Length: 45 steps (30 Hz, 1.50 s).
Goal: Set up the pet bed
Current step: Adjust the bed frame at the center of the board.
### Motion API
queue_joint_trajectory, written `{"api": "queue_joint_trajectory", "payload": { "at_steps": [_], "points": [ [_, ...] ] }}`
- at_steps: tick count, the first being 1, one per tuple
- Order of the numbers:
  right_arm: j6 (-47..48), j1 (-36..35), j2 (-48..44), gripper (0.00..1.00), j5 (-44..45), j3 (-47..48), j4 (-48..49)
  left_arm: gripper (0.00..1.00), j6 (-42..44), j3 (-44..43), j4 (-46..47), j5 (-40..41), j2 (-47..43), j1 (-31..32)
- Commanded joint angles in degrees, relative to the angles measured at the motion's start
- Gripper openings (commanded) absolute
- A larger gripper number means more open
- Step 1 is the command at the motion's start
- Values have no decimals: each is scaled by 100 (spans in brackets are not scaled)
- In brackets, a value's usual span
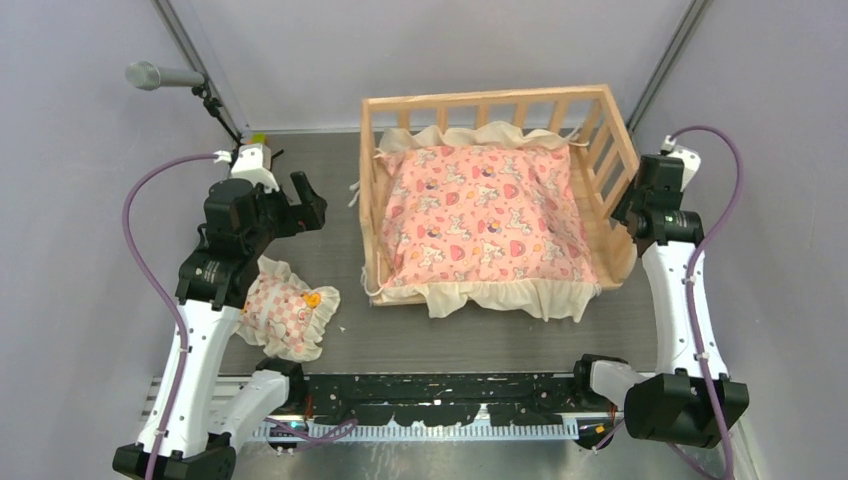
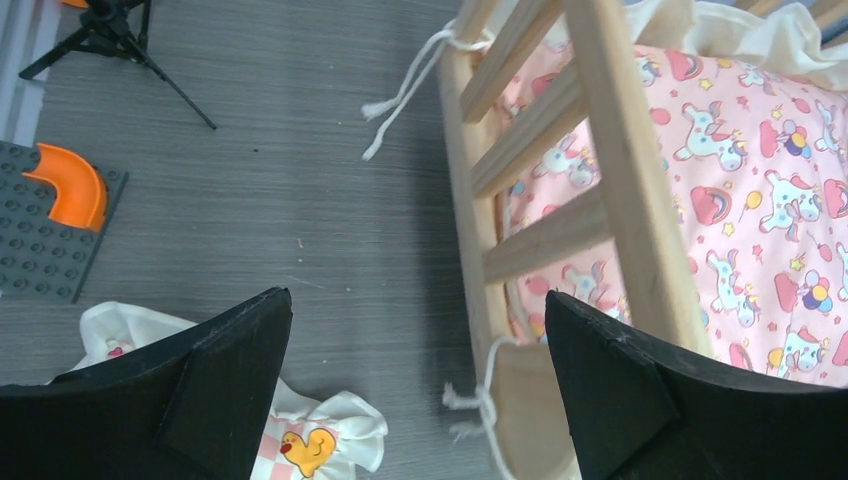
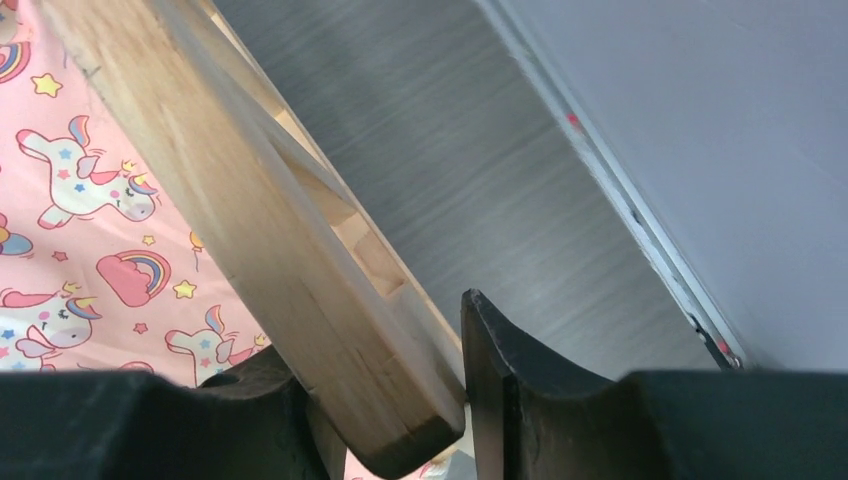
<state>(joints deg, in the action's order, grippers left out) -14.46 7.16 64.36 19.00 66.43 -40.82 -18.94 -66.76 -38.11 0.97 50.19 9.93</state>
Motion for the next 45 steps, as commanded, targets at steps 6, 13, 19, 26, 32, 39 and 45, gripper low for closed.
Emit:
{"api": "queue_joint_trajectory", "payload": {
  "at_steps": [6, 13, 19, 26, 32, 39, 45],
  "points": [
    [-2417, 1019, -651, 0, 983, 63, -301, 100, -93, 59, 93, -352, -214, 140],
    [-2363, -80, -1377, 0, -599, -445, 651, 100, -34, 192, 62, -430, -197, 218],
    [-1706, -1513, -1919, 0, -1971, -978, 1443, 100, 51, 360, 71, -548, -369, 222],
    [-2359, -2590, -2419, 0, -2411, -1661, 1884, 100, 29, 520, 73, -634, -526, 225],
    [-2669, -4238, -2305, 0, -1315, -1779, 2355, 100, -259, 653, 122, -998, -561, 233],
    [-2188, -6980, -879, 1, 1211, -1051, 2568, 97, -275, 920, 167, -1197, -777, 442],
    [-2379, -7399, -341, 19, 2024, -780, 2428, 84, -513, 1527, 215, -1291, -1097, 1188]
  ]
}}
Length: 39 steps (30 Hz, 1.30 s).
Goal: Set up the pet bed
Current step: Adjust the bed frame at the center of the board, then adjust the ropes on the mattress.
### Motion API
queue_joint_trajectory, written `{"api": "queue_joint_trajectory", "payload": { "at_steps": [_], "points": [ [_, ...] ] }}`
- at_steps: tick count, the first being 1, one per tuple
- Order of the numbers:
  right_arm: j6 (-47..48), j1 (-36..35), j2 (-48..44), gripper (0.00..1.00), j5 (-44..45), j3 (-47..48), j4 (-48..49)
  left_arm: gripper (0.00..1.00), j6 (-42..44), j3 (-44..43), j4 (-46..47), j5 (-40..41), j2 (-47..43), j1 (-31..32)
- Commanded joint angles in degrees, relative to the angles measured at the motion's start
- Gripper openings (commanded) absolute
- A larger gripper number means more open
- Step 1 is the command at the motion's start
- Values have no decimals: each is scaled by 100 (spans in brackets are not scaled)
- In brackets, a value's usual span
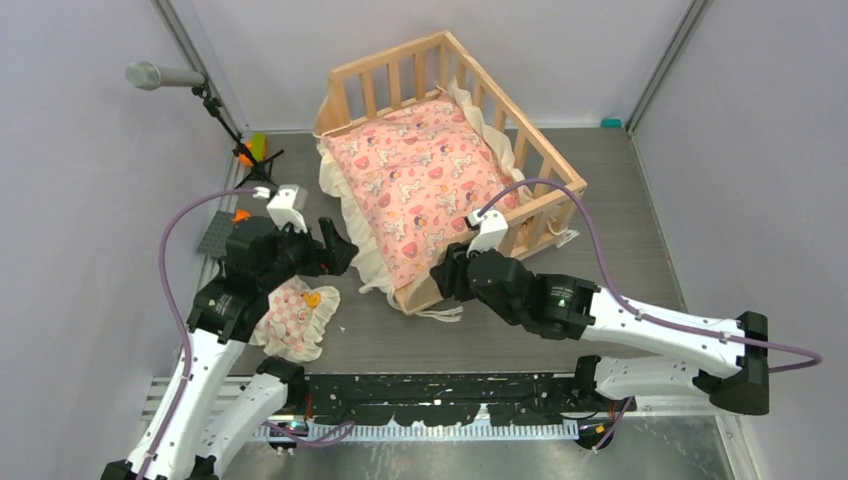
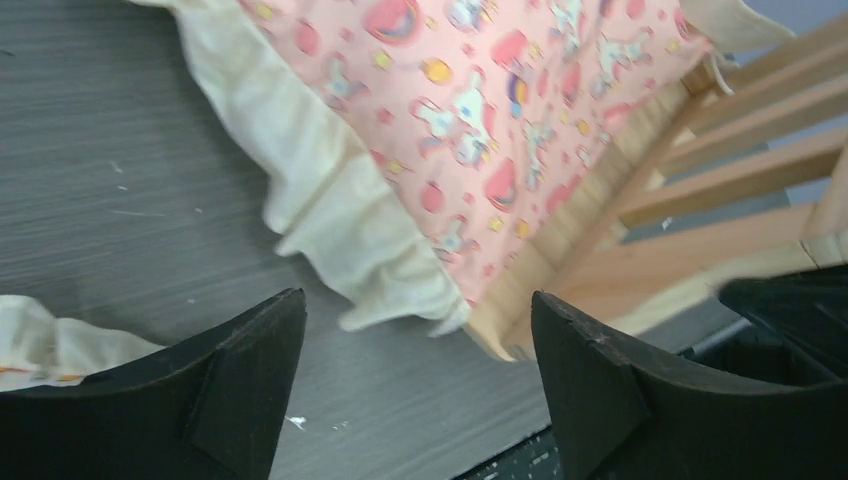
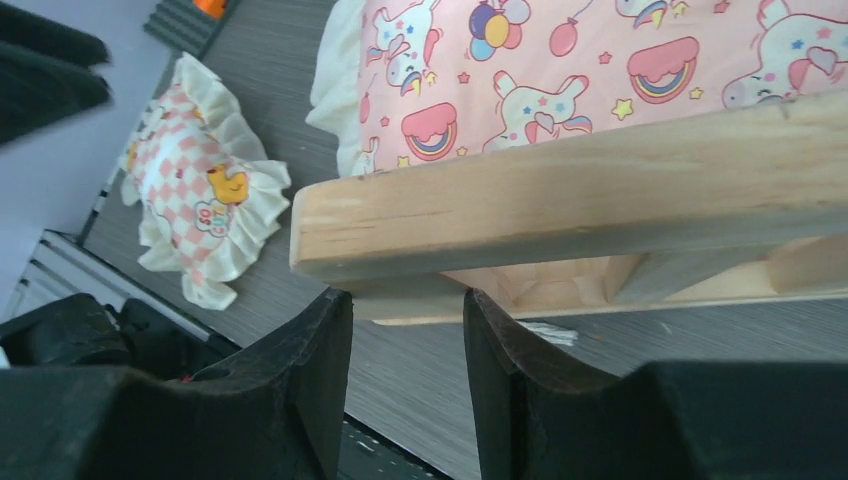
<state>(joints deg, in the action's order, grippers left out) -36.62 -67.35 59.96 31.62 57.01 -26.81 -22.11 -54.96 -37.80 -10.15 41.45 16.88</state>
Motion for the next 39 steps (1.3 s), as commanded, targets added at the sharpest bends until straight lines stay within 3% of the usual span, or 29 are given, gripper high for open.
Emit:
{"api": "queue_joint_trajectory", "payload": {
  "at_steps": [1, 6, 8, 11, 16, 21, 31, 39],
  "points": [
    [-190, 48, 63, 26, 812, 149, 994, 82, -290, 530, 230, -91, -276, 696],
    [88, 52, -191, 58, 495, 301, 508, 79, -654, 1194, 356, 902, -403, 1654],
    [229, 48, -310, 63, 240, 448, 247, 79, -867, 1376, 312, 1428, -446, 1776],
    [536, 47, -464, 67, -288, 659, -176, 79, -1208, 1753, 645, 1380, -452, 1782],
    [1060, 51, -681, 68, -1192, 929, -596, 71, -1015, 2331, 1913, 181, -112, 1791],
    [1135, 47, -959, 68, -1244, 808, -661, 64, -690, 2705, 2830, -496, 411, 1786],
    [1262, 51, -952, 68, -1220, 763, -885, 51, -213, 3207, 3522, -100, 449, 1790],
    [1332, 53, -929, 68, -1202, 698, -844, 44, 15, 3291, 3743, -548, 829, 1789]
  ]
}}
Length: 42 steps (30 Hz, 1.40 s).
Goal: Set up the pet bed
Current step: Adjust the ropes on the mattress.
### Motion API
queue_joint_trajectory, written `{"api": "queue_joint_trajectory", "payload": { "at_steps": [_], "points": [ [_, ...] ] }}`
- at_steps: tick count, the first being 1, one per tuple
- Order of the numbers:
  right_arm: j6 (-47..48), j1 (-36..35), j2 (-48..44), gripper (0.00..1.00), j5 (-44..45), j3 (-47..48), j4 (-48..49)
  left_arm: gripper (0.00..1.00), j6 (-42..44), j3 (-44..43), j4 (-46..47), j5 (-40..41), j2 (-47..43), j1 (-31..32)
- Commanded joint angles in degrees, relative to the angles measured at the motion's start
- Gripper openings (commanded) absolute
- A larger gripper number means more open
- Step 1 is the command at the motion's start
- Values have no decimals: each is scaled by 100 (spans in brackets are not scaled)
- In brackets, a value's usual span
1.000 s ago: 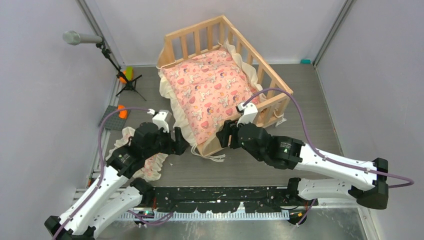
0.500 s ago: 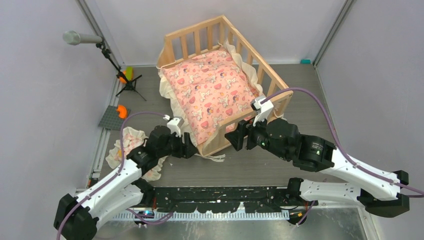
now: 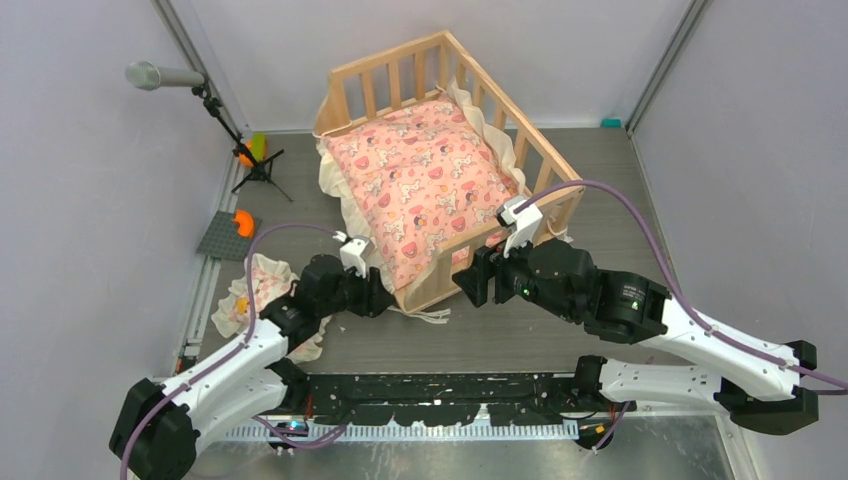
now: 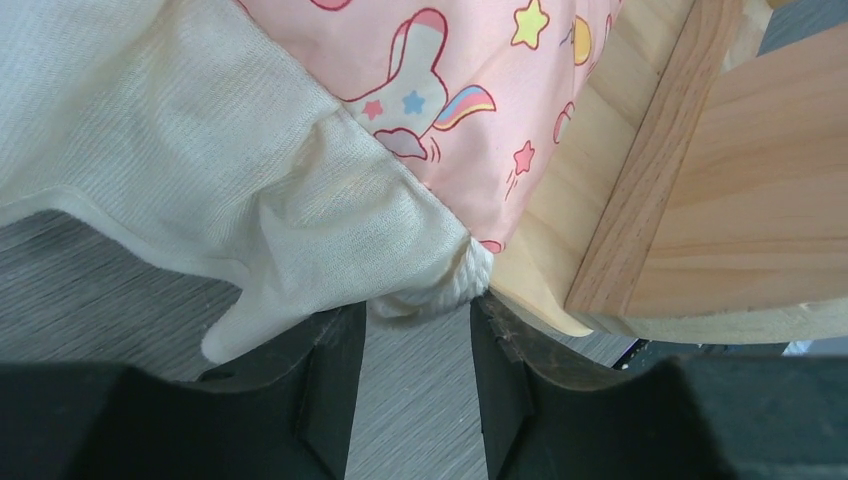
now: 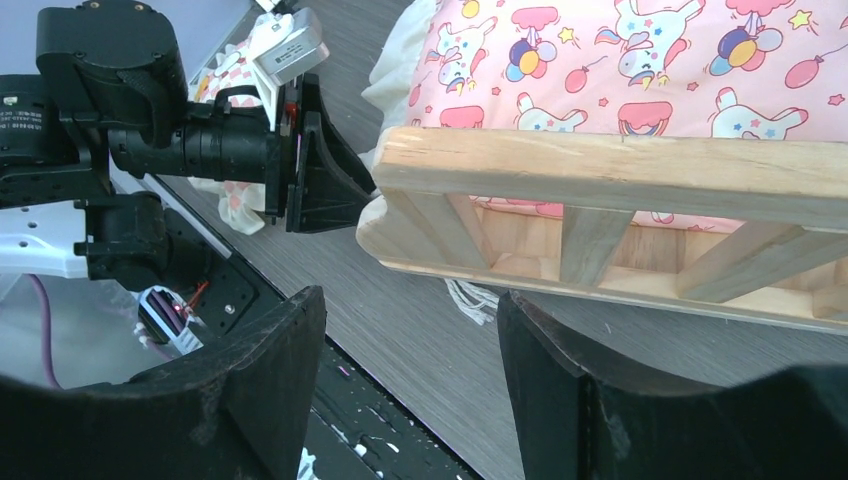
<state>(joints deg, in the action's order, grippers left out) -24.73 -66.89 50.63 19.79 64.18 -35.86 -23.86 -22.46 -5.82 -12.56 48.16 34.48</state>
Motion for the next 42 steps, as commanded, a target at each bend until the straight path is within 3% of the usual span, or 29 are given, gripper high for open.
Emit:
{"api": "queue_joint_trajectory", "payload": {
  "at_steps": [1, 8, 13, 15, 30, 42],
  "points": [
    [146, 5, 8, 68, -15, -20, 61, 44, 163, 75, 554, -338, 189, 24],
    [157, 1, 65, 68, -28, -20, 95, 37, -2, 194, 807, -564, 208, 27],
    [154, 1, 105, 67, -28, -12, 109, 6, -96, 116, 870, -581, 263, 32],
    [157, 7, 90, 67, -1, 5, 97, 0, -58, -26, 743, -580, 282, 31],
    [207, 8, -120, 66, 243, 14, -25, 0, 416, -1750, -772, -242, 99, 28],
    [495, 6, 861, 66, 415, 762, 356, 0, 577, -3289, -1636, -101, 1330, -269]
  ]
}}
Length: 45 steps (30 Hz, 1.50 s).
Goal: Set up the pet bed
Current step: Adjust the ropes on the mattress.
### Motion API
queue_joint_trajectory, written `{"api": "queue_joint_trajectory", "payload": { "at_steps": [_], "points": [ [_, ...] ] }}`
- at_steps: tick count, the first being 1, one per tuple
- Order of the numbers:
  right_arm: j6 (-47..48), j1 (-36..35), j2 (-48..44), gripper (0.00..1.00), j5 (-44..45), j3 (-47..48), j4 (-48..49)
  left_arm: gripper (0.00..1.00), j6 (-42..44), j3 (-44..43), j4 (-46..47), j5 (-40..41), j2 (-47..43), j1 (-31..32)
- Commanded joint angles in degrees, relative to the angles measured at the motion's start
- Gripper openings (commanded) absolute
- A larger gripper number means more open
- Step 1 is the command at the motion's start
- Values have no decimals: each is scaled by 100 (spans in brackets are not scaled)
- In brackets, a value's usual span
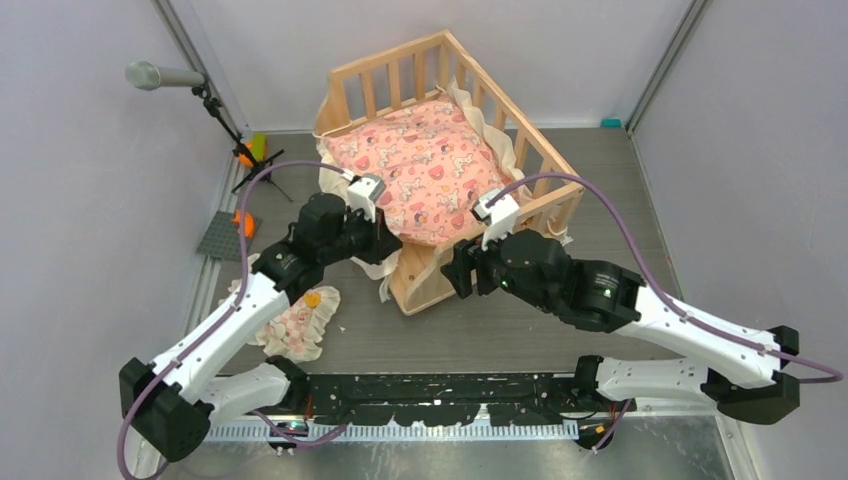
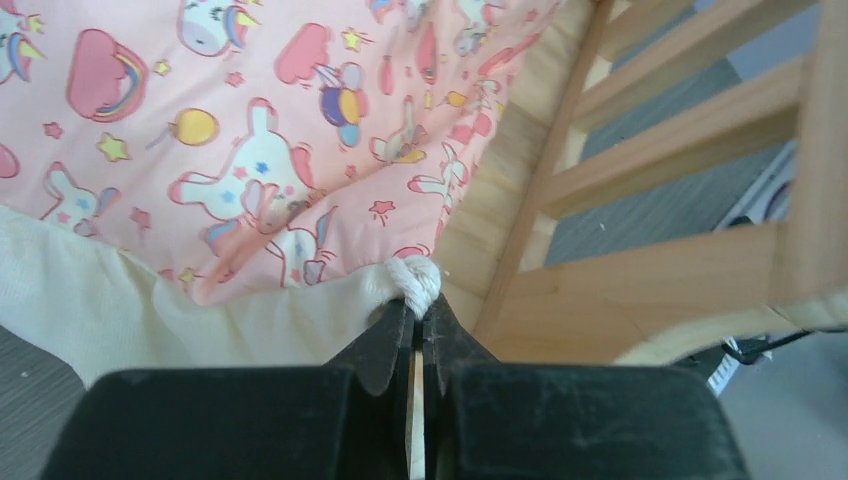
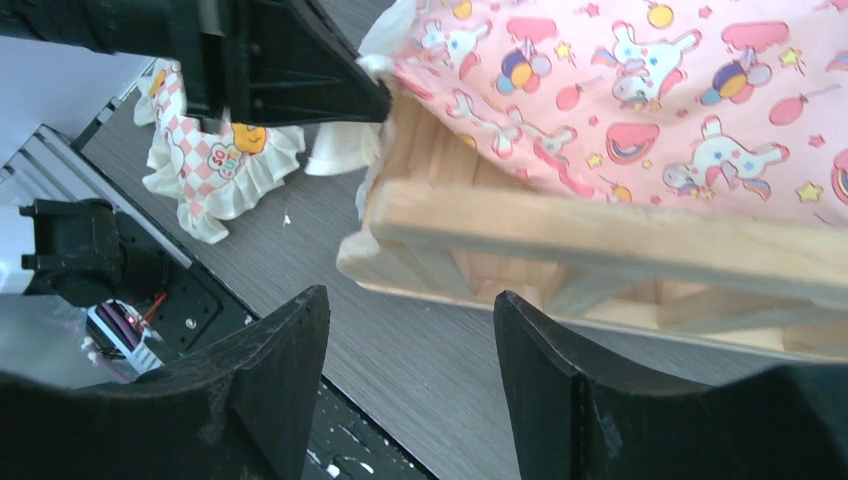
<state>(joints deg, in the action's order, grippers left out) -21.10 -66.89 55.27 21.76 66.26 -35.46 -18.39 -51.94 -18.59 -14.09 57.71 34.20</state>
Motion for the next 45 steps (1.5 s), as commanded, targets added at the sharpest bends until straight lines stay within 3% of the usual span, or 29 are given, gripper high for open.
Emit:
{"api": "queue_joint_trajectory", "payload": {
  "at_steps": [1, 7, 11, 17, 25, 30, 38, 45],
  "points": [
    [125, 6, 534, 66, 214, 660, 339, 0, -83, -358, -282, -128, 502, -396],
    [188, 1, 1268, 66, 181, 1334, 468, 0, -937, -333, 637, -1551, 948, -1461],
    [235, 1, 1820, 62, 355, 1836, 402, 0, -1010, -720, 688, -2077, 1224, -1744],
    [217, 1, 2327, 57, 487, 2660, -18, 0, -703, -1133, 476, -2410, 1256, -1867],
    [12, 4, 2047, 61, 386, 3532, -1732, 0, -376, -1406, -47, -2459, 1317, -1970],
    [149, 226, 1876, 60, 567, 3532, -1631, 0, -435, -1556, -73, -2640, 1445, -2110],
    [298, 1717, 3035, 46, -1152, 4067, -1287, 0, -851, -1706, 489, -3001, 1778, -2252],
    [506, 2051, 3899, 44, -2776, 4350, -989, 0, -891, -2153, 501, -3188, 2152, -2327]
  ]
}}
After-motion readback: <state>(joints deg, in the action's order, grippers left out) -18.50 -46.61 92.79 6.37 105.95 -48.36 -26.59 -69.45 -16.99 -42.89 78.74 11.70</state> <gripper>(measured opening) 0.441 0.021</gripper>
